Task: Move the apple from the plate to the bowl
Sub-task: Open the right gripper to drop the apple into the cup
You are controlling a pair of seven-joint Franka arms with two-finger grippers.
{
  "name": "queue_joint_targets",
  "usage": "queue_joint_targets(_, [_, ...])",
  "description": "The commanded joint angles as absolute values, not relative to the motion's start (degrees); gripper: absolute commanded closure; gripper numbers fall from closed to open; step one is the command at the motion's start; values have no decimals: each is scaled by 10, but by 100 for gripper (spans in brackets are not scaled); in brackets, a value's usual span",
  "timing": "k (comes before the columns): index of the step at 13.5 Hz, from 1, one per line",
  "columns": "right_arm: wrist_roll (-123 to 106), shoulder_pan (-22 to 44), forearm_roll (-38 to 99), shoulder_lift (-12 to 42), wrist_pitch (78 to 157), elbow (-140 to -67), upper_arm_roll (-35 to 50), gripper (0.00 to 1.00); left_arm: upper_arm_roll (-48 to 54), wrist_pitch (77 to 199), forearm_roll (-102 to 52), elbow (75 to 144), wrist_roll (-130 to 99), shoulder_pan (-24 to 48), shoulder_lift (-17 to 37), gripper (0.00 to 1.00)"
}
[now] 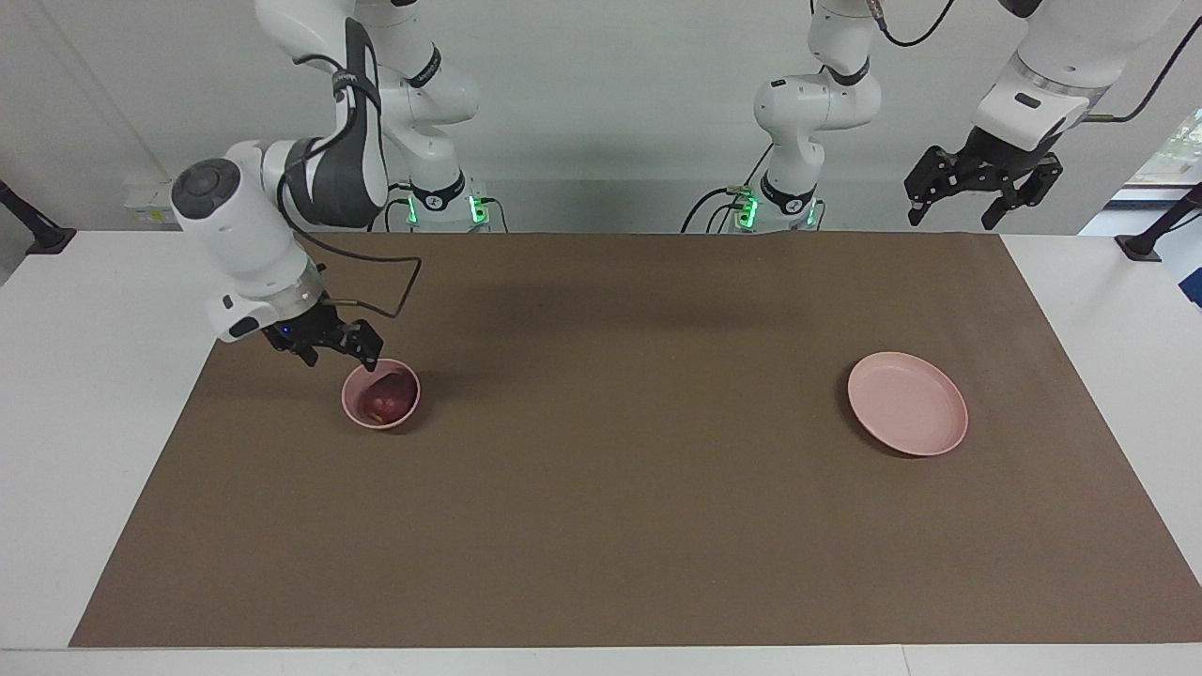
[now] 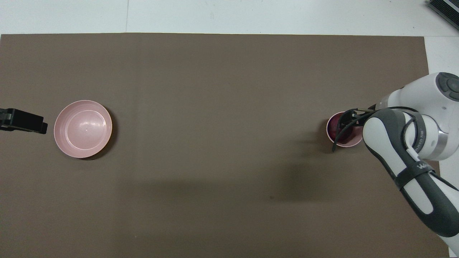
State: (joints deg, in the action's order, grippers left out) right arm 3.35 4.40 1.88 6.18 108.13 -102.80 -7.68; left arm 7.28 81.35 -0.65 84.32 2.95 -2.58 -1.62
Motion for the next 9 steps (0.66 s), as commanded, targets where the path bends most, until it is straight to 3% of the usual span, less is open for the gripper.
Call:
queue_joint_targets(1, [44,43,-19,7,1003,-994,-69,0,76,817,1,848,32,-28,-25,0])
queue_joint_targets(7, [38,43,-30,-100,878,-983,-65,0,77,818,-2,849,30,-29,-26,0])
queue_joint_targets(9, [36,43,-17,-106,812,-933,-69,0,78,818,-2,849,30,-28,-26,0])
